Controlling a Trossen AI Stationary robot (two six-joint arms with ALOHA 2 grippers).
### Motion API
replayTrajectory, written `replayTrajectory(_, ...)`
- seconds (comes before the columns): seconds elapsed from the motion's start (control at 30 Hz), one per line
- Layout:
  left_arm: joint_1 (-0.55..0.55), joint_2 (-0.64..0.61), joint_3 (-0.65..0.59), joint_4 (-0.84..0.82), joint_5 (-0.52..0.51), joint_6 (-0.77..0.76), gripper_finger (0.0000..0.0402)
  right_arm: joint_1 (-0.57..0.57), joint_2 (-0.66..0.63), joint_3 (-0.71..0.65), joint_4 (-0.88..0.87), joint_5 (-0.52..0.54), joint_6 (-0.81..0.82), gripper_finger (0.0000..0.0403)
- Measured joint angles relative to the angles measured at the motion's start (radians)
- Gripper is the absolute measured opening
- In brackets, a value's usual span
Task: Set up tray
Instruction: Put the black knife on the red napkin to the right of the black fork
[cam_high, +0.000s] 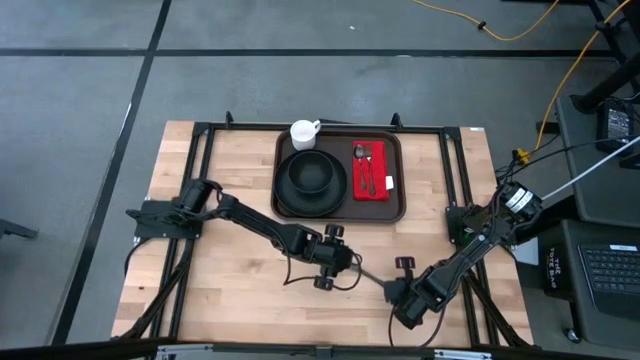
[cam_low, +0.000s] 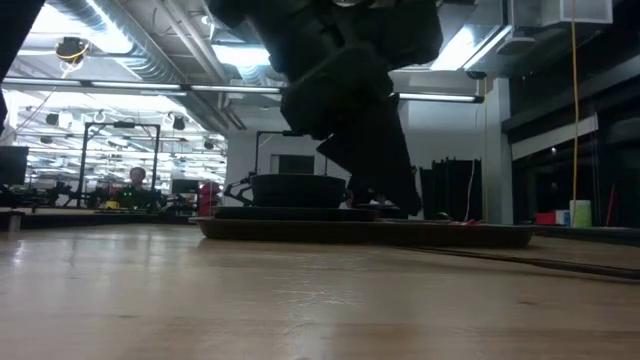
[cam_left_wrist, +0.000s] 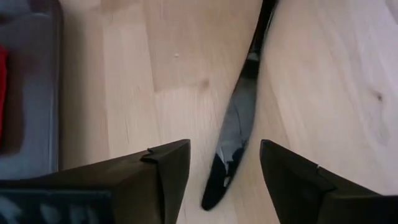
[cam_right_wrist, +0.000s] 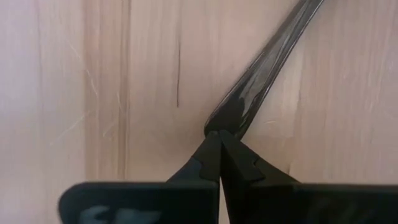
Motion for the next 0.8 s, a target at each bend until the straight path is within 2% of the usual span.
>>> replayTrajectory(0.27,0.000,0.017,-0.001,-0.042,0.012,-0.082,0.0196,-0.014,0.000,-0.001,0.000,0.006,-0.002,0.0004)
replayTrajectory(0.8,0.017,0.038,-0.001,-0.052,-0.040,-0.068,0.0199,-0.023,0.000,-0.001,0.004,0.008,-0.047,0.0003)
